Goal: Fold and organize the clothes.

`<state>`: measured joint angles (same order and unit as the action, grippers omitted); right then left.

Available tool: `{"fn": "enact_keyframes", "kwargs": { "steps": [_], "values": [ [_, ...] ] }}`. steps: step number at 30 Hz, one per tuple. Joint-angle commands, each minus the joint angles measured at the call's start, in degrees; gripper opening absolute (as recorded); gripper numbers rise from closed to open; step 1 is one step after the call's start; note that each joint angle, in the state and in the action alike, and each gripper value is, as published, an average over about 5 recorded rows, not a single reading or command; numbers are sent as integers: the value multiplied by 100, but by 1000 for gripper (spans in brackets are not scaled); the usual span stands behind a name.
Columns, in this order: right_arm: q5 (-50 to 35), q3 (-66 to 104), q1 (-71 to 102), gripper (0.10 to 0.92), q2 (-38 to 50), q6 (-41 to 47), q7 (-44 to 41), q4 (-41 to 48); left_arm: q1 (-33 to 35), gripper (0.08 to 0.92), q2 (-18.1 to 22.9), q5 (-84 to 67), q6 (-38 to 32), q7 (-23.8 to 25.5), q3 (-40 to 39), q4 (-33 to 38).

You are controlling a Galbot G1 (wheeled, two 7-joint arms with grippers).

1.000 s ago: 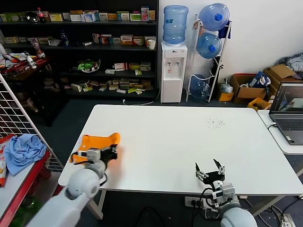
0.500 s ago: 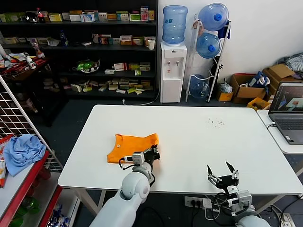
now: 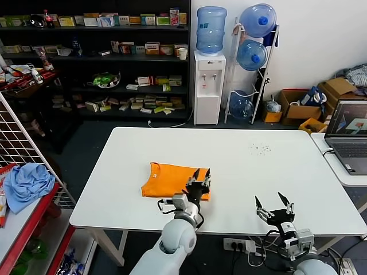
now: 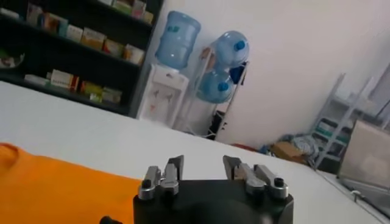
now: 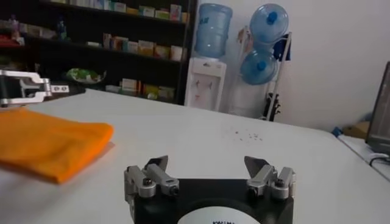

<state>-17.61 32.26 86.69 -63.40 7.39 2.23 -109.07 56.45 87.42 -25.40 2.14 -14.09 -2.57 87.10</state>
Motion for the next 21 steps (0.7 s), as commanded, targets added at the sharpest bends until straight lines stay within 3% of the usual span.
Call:
{"fn": "enact_keyframes", "kwargs": {
  "steps": [1, 5, 9, 15, 21],
  "values": [
    [180, 395, -253, 823, -539, 85, -639, -56, 1188, 556, -2166, 1391, -1168, 658, 878, 964],
    [298, 286, -415, 823, -728, 44, -689, 57, 1545, 668, -2680, 1608, -1322, 679, 1537, 1134],
    [379, 274, -590, 823, -912, -92, -745, 176, 1767, 779, -2858, 1535, -1324, 679, 2128, 1093],
    [535, 441, -712, 823, -1157, -142, -859, 269, 1986, 822, -2640, 1583, -1246, 778, 2614, 871],
    [816, 728, -796, 823, -1519, -56, -976, 289, 1948, 823, -2138, 1916, -913, 1005, 2788, 920]
  ]
}}
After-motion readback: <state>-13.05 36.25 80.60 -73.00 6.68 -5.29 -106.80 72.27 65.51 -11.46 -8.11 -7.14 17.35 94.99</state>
